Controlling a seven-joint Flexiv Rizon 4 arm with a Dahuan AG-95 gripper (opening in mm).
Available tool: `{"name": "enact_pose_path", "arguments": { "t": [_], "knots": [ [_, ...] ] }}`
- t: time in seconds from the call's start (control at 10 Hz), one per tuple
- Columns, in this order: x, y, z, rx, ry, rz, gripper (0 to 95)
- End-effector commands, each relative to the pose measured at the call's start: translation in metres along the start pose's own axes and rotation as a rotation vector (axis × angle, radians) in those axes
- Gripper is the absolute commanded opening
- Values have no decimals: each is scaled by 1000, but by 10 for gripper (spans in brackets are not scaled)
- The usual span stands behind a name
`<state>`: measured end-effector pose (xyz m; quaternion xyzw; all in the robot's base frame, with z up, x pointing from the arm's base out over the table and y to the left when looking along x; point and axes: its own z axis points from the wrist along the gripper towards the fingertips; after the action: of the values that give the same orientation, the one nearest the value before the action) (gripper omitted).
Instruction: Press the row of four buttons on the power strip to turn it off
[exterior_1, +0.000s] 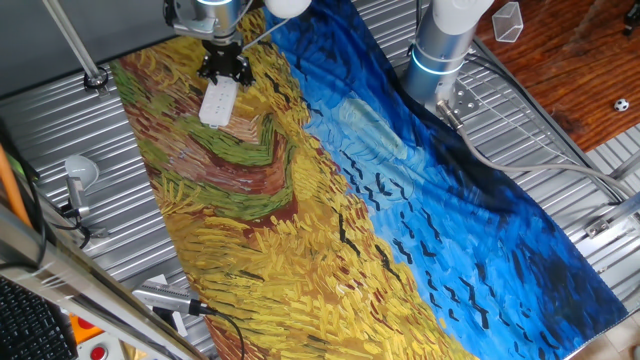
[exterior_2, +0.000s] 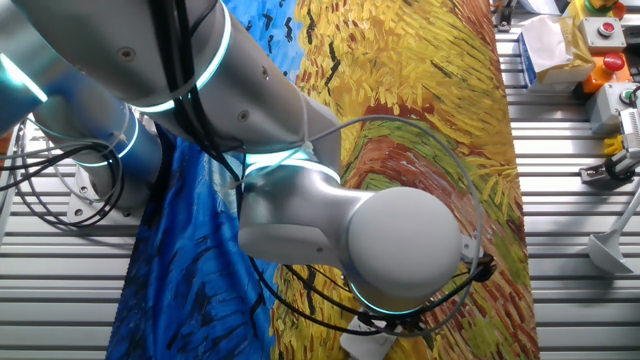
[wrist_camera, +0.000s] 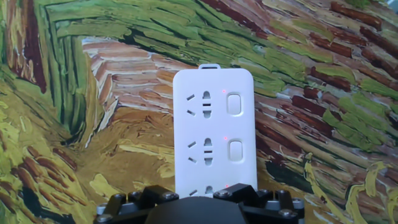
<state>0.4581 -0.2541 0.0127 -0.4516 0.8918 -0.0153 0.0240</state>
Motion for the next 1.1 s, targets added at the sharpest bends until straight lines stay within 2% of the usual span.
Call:
{"name": "enact_pose_path", "arguments": {
  "t": [0.1, 0.3, 0.5, 0.9, 1.1],
  "knots": [
    [0, 0, -13, -6, 5, -1, 760],
    [-2, 1, -25, -9, 10, 3, 760],
    [-7, 1, -27, -14, 9, 10, 760],
    [-36, 0, -26, -19, 12, 29, 760],
    [-46, 3, -23, -19, 14, 46, 760]
  ]
}}
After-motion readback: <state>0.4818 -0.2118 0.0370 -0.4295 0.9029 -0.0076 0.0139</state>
